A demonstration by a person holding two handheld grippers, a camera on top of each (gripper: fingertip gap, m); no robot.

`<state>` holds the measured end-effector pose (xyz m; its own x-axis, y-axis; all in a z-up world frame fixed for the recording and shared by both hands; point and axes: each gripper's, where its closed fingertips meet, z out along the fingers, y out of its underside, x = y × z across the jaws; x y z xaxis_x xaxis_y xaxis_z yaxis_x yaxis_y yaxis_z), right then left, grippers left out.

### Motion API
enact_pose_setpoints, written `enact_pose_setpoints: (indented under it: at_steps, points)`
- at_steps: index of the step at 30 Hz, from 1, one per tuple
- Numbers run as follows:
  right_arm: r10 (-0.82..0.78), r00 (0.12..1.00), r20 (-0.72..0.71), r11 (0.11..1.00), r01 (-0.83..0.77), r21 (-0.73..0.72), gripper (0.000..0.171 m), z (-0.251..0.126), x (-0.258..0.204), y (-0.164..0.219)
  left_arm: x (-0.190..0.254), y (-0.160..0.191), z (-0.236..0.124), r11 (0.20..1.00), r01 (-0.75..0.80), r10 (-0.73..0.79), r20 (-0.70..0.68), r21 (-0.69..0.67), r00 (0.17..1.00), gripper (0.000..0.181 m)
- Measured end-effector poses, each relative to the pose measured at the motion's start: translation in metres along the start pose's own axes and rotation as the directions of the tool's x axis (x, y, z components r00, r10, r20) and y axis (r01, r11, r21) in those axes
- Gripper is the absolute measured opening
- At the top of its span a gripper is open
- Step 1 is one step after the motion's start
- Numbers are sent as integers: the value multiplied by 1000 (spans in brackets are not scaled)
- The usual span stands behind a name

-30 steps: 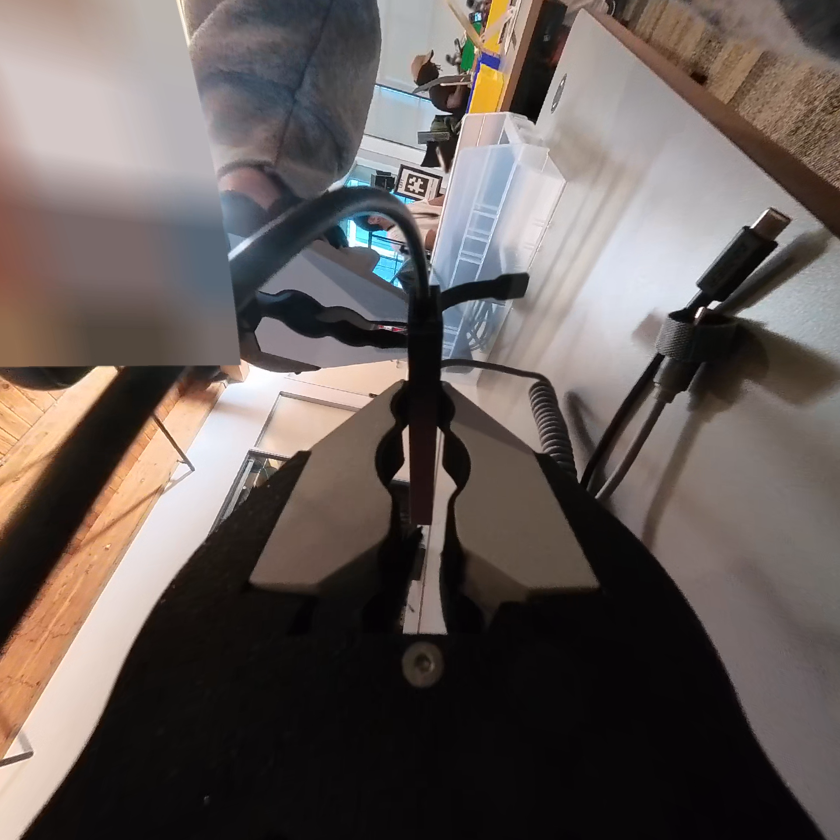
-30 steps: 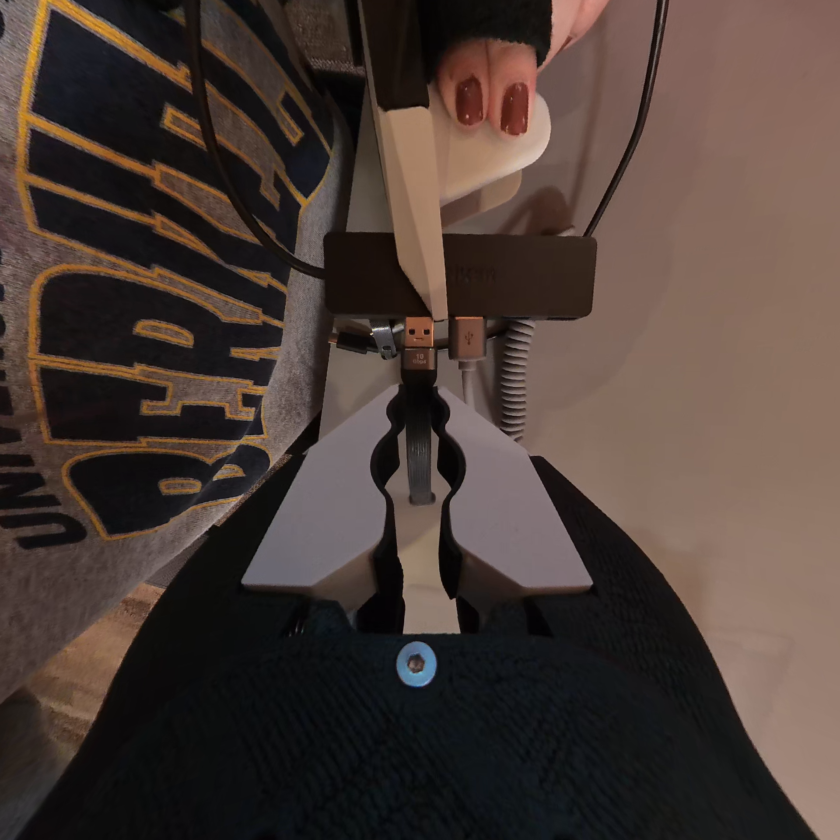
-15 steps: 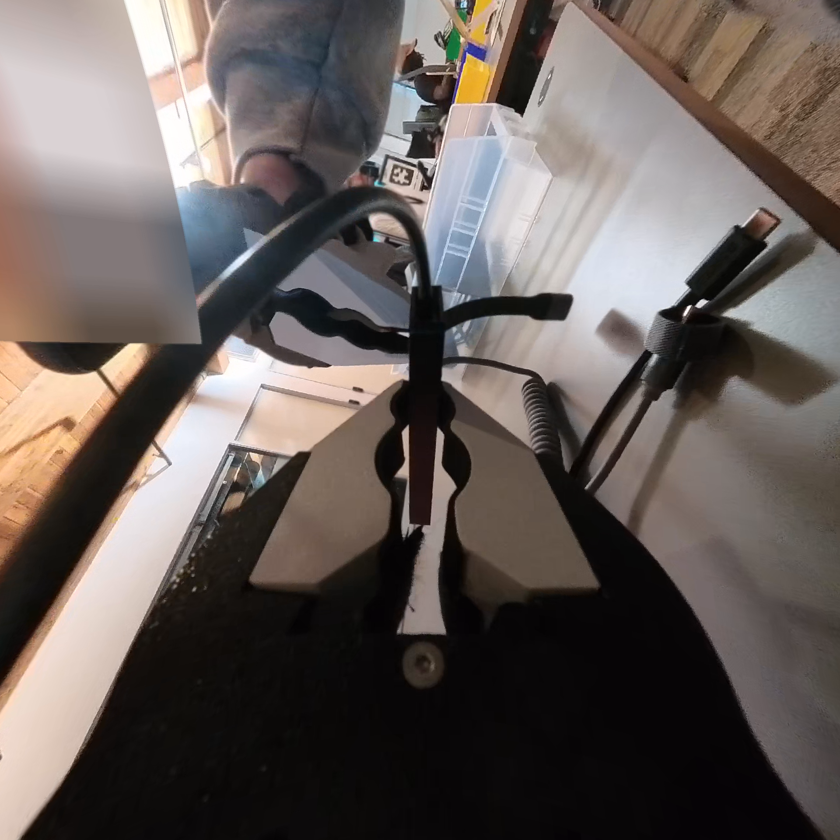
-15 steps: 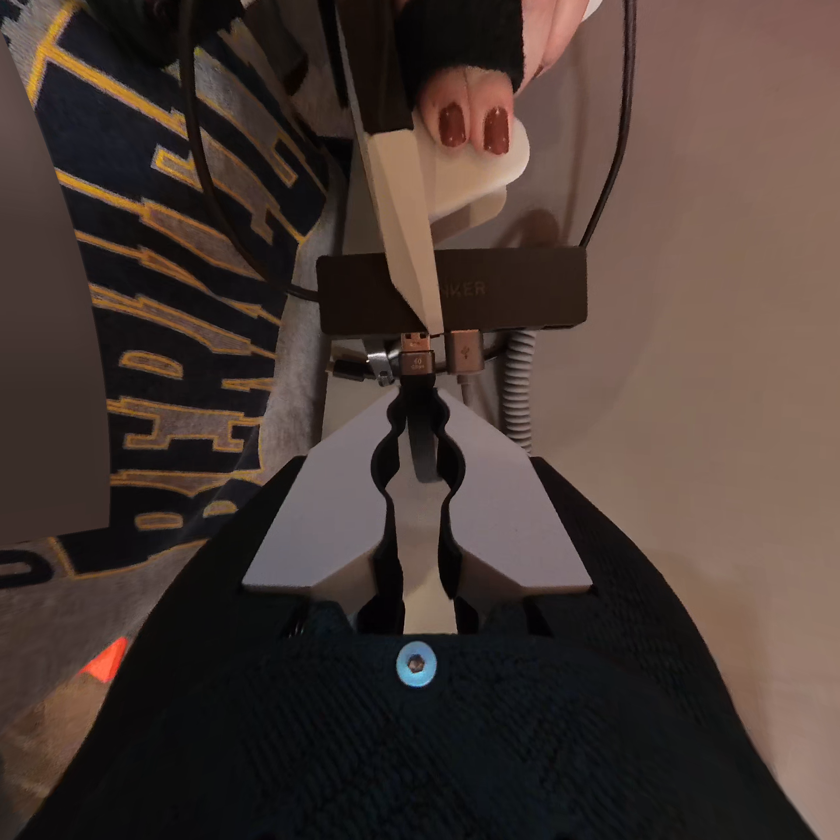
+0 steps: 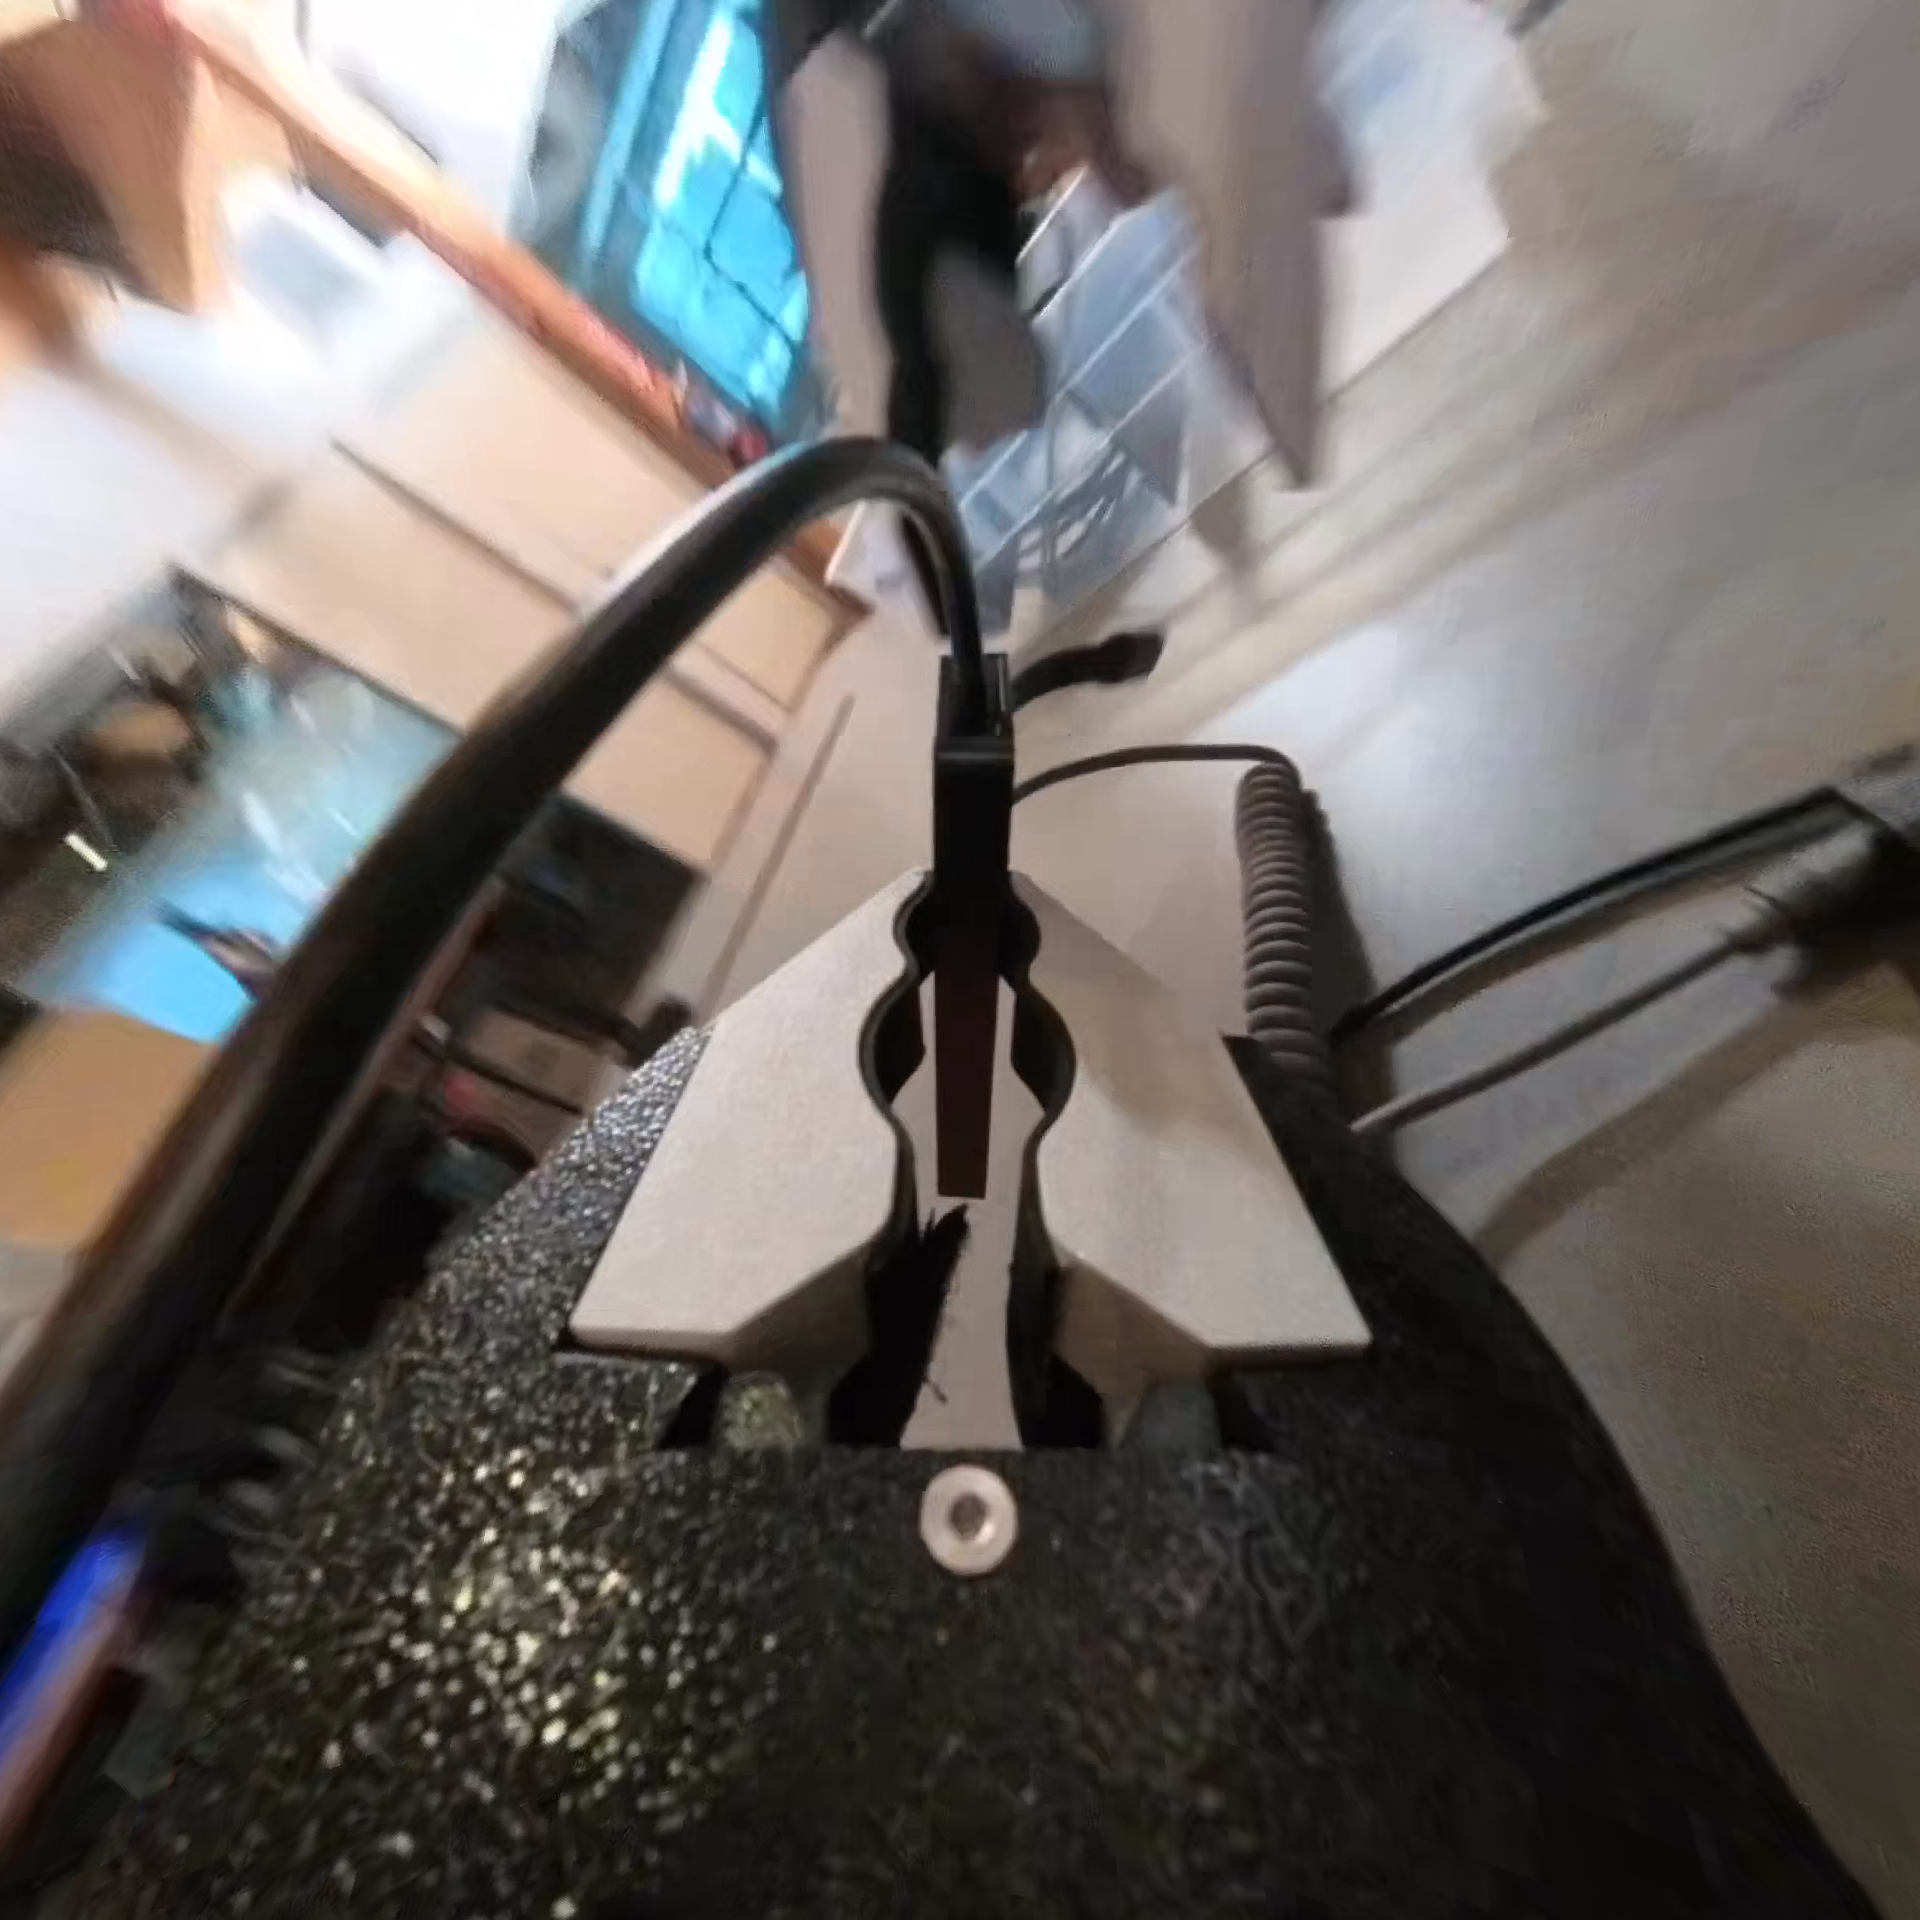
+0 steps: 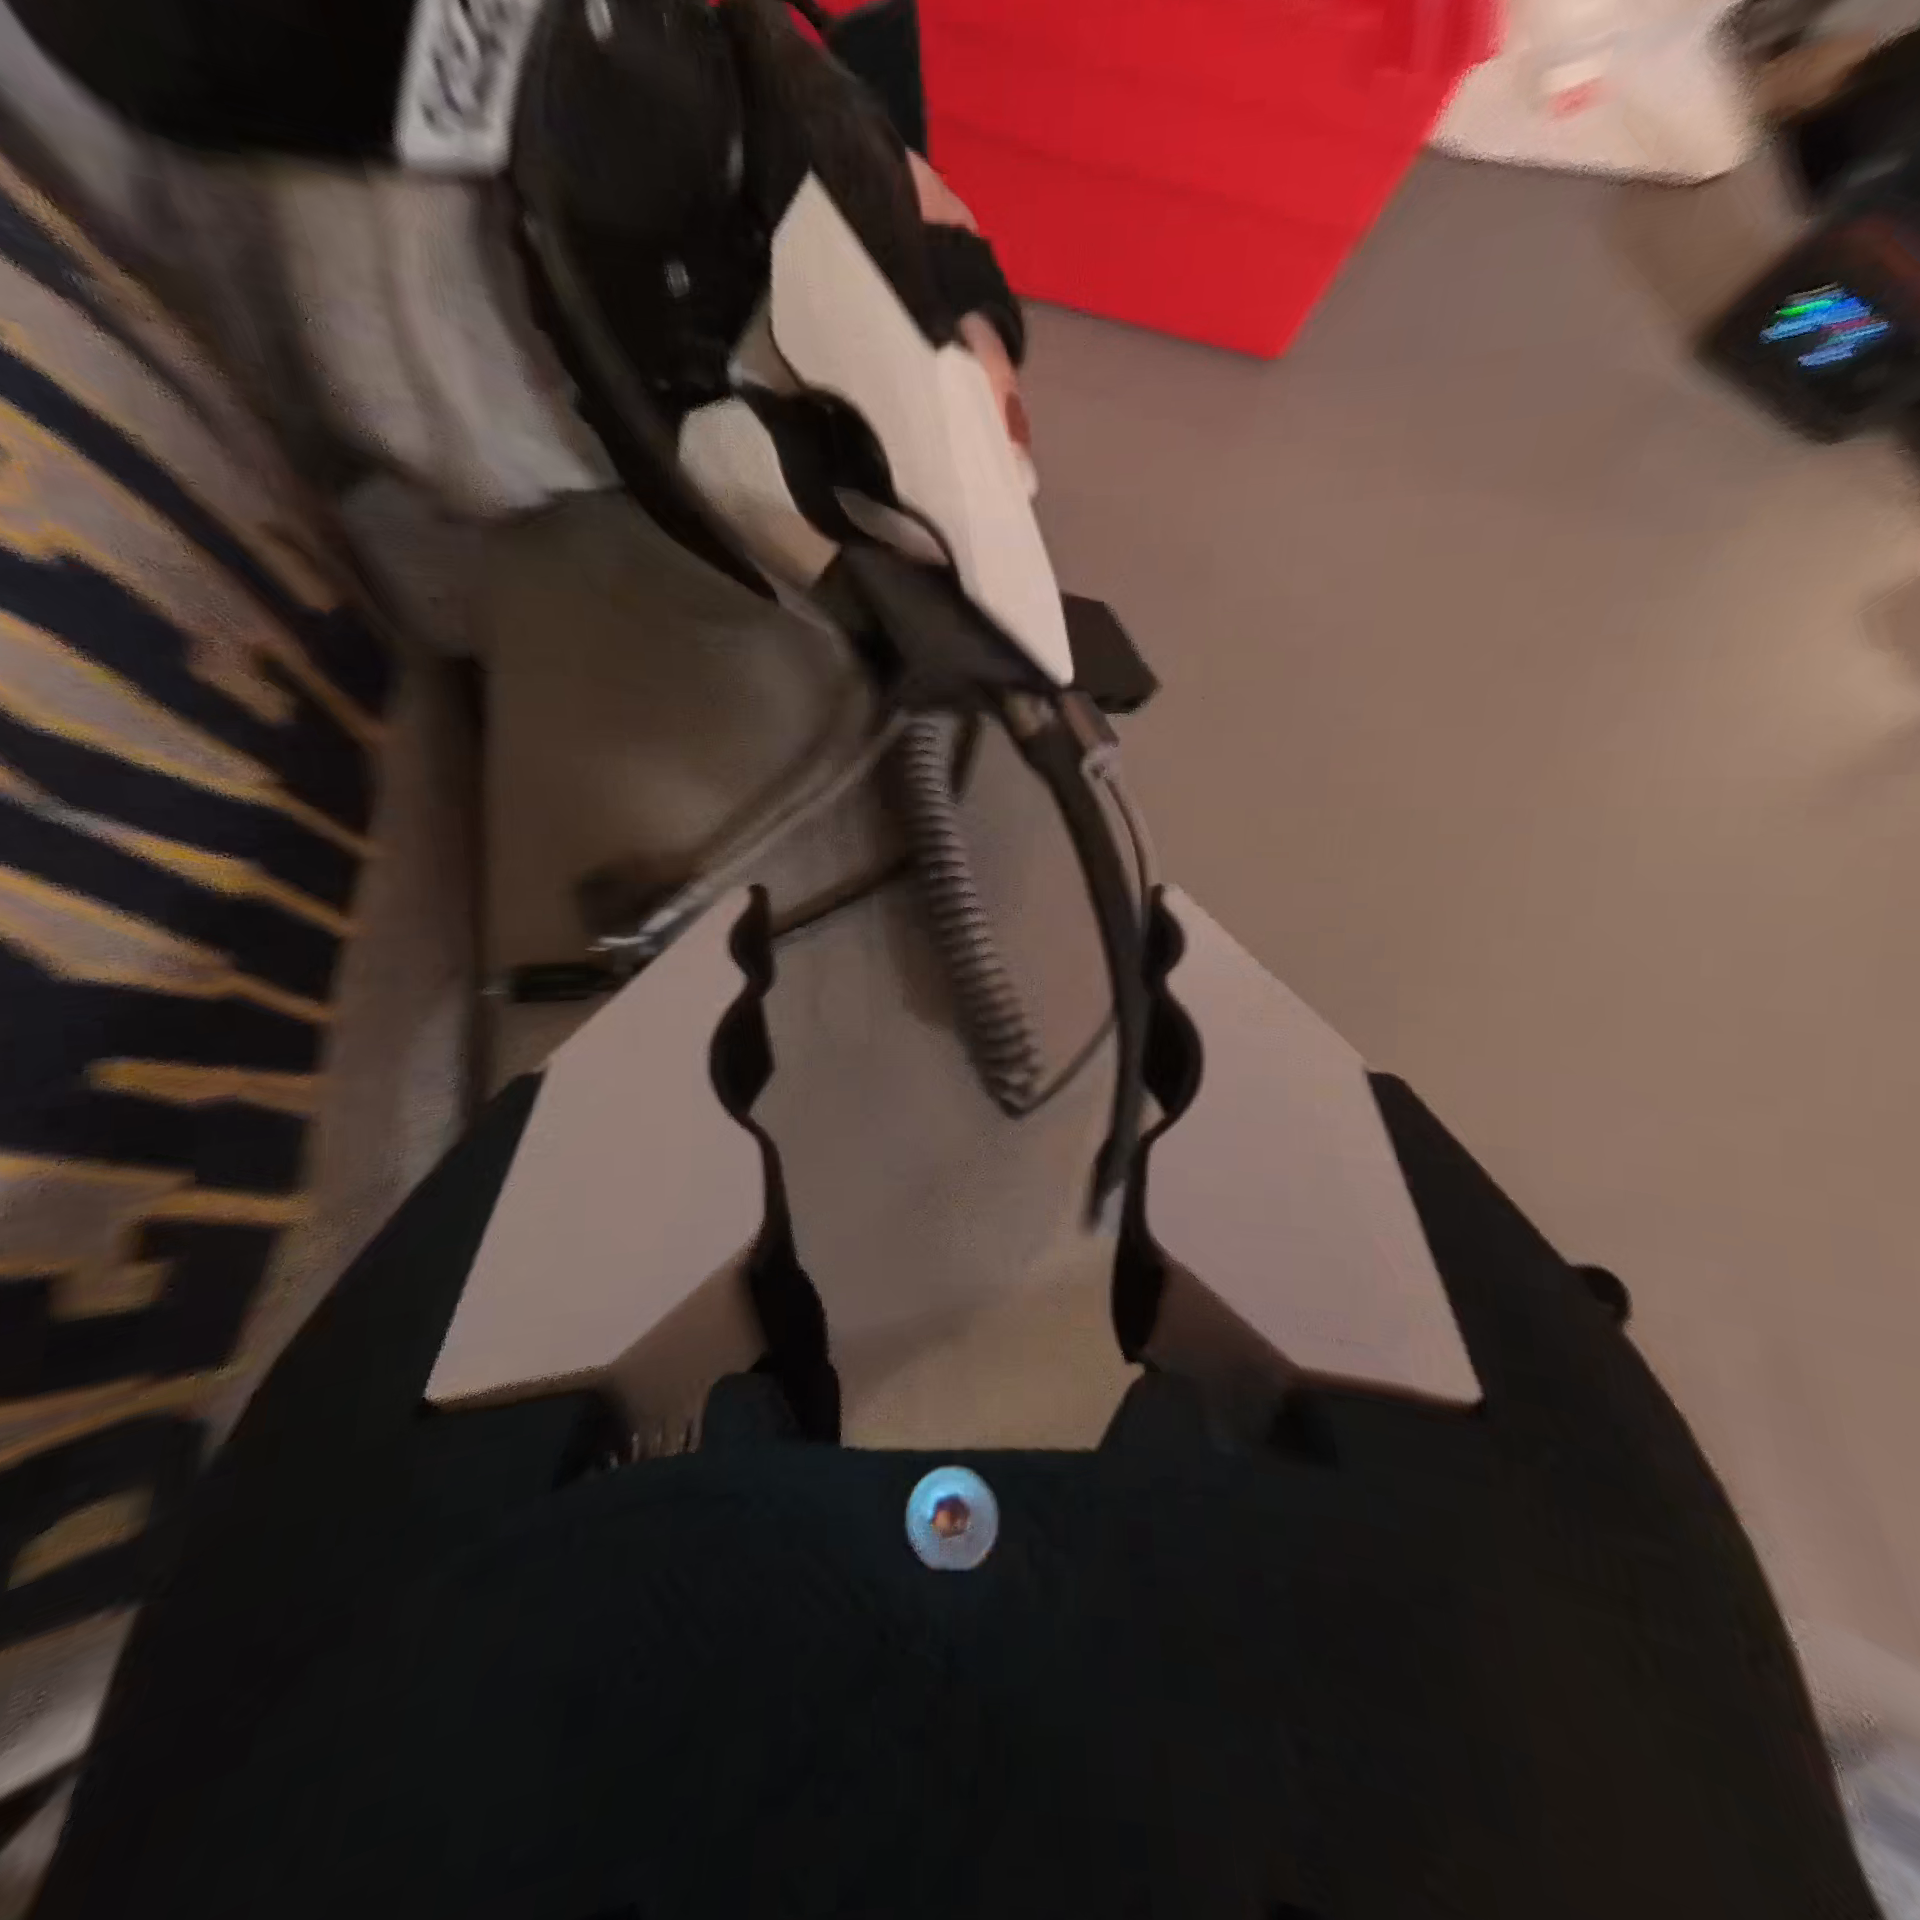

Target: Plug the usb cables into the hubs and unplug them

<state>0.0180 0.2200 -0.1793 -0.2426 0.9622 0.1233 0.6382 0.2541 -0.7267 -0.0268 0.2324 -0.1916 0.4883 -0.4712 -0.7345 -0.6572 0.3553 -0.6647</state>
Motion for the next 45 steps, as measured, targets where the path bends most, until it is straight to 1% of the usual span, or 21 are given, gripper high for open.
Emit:
enact_pose_setpoints:
  at_steps: [2, 3, 4, 7, 9, 11, 14, 18, 19, 20, 21, 23, 27, 30, 32, 33, 36, 39, 42, 44, 45]
  points:
    - [-41, 984, -173, 999, 39, -18, 90, 4, 11, 15, -7, 17, 7, 983, 169, -172, -42, -78, 984, 8]
    - [-51, 971, -235, 999, 49, -16, 91, 8, 14, 20, -5, 26, 11, 961, 245, -257, -88, -129, 962, 8]
    - [-66, 956, -286, 998, 65, -15, 90, 12, 16, 24, 1, 30, 14, 935, 306, -333, -150, -179, 931, 8]
    - [-157, 901, -404, 987, 156, -35, 73, 19, 30, 23, 11, 15, 14, 902, 389, -432, -352, -187, 831, 8]
    - [-114, 931, -347, 990, 136, 40, 73, 27, 27, 4, 13, -6, 9, 862, 471, -498, -492, -189, 714, 8]
    - [-80, 964, -253, 991, 105, 86, 54, 32, 24, -11, 8, -16, 5, 834, 505, -533, -556, -222, 638, 8]
    - [2, 993, -121, 974, 25, 226, 39, 25, 19, -38, 6, -11, 4, 881, 374, -473, -558, -290, 682, 8]
    - [41, 999, -4, 971, -39, 237, 20, 27, 17, -45, 3, -11, 4, 889, 309, -451, -537, -337, 712, 7]
    - [37, 999, -6, 969, -35, 246, 9, 25, 20, -45, -1, -11, 6, 865, 357, -497, -504, -354, 706, 12]
    - [52, 998, -28, 966, -43, 255, 9, 21, 27, -45, -6, -9, 8, 830, 414, -554, -457, -374, 697, 23]
    - [73, 995, -69, 962, -52, 269, 9, 13, 37, -46, -12, -5, 9, 794, 460, -599, -386, -398, 701, 52]
    - [114, 977, -181, 946, -51, 319, 8, -13, 62, -49, -21, -10, 5, 782, 518, -617, -314, -346, 722, 66]
    - [98, 926, -365, 923, 52, 380, 8, -72, 91, -72, 4, -61, -19, 762, 597, -639, -440, -252, 631, 62]
    - [99, 880, -465, 904, 116, 411, 8, -124, 108, -101, 36, -112, -58, 725, 654, -593, -679, -217, 433, 56]
    - [107, 860, -499, 896, 134, 424, 8, -159, 117, -123, 44, -146, -92, 675, 721, -495, -823, -161, 280, 53]
    - [116, 846, -521, 886, 148, 439, 9, -177, 123, -135, 44, -151, -99, 669, 731, -471, -837, -134, 278, 60]
    - [160, 823, -545, 853, 163, 496, 8, -235, 130, -176, 26, -146, -96, 639, 769, -507, -757, -8, 413, 88]
    - [170, 787, -593, 833, 208, 514, 8, -301, 133, -217, -23, -128, -89, 487, 856, -636, -600, 177, 486, 92]
    - [130, 697, -705, 853, 284, 438, 9, -371, 147, -245, -58, -89, -85, 380, 884, -772, -432, 273, 466, 92]
    - [130, 664, -736, 851, 306, 426, 8, -414, 155, -260, -69, -63, -80, 316, 907, -847, -348, 279, 402, 94]
    - [114, 616, -779, 869, 319, 379, 8, -435, 164, -262, -71, -57, -79, 291, 912, -862, -334, 288, 381, 95]
